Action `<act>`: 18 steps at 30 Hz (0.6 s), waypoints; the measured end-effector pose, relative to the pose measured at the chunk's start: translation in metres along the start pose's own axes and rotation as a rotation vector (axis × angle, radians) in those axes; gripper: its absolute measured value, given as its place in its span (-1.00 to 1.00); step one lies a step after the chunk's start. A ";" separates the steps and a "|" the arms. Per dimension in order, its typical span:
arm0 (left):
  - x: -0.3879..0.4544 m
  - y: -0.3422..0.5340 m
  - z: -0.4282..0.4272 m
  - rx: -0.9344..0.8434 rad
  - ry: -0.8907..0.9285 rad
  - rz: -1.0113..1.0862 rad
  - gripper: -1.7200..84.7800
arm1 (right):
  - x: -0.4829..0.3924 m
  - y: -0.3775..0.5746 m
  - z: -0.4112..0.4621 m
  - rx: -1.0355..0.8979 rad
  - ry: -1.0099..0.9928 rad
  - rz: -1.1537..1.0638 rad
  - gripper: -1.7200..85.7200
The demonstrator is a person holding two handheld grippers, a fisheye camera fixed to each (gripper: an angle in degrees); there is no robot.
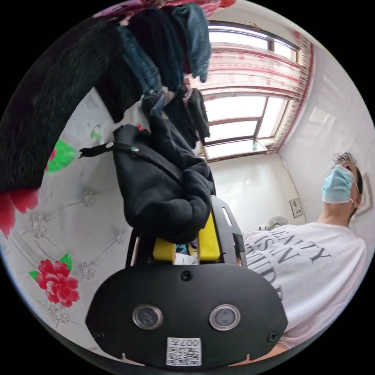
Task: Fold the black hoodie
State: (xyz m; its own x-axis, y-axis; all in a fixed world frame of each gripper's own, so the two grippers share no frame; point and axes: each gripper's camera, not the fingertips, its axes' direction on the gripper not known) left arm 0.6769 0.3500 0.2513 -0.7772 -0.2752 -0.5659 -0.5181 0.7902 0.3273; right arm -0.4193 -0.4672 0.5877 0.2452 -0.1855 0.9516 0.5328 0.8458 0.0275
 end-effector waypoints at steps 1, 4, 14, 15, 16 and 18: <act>0.010 -0.004 -0.004 0.008 0.024 0.025 -0.80 | -0.021 0.001 -0.003 0.022 -0.077 -0.030 -0.94; 0.063 -0.046 -0.026 0.035 0.146 0.172 -0.80 | -0.098 -0.022 0.010 0.036 -0.197 -0.195 -0.94; 0.275 -0.321 -0.112 0.384 -0.284 0.466 -0.76 | -0.298 -0.175 0.174 0.234 -0.242 -0.399 -0.95; 0.276 -0.332 -0.110 0.473 -0.442 0.423 -0.78 | -0.294 -0.187 0.185 0.251 -0.228 -0.378 -0.95; 0.275 -0.334 -0.106 0.509 -0.514 0.411 -0.80 | -0.279 -0.210 0.208 0.271 -0.186 -0.338 -0.95; 0.254 -0.333 -0.067 0.544 -0.747 0.423 -0.84 | -0.246 -0.244 0.241 0.272 -0.067 -0.259 -0.95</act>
State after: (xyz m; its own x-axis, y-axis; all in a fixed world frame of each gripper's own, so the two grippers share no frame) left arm 0.6280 -0.0202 0.0494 -0.3409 0.3504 -0.8724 0.1257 0.9366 0.3271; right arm -0.8048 -0.5068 0.4209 0.0722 -0.3847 0.9202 0.3334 0.8788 0.3413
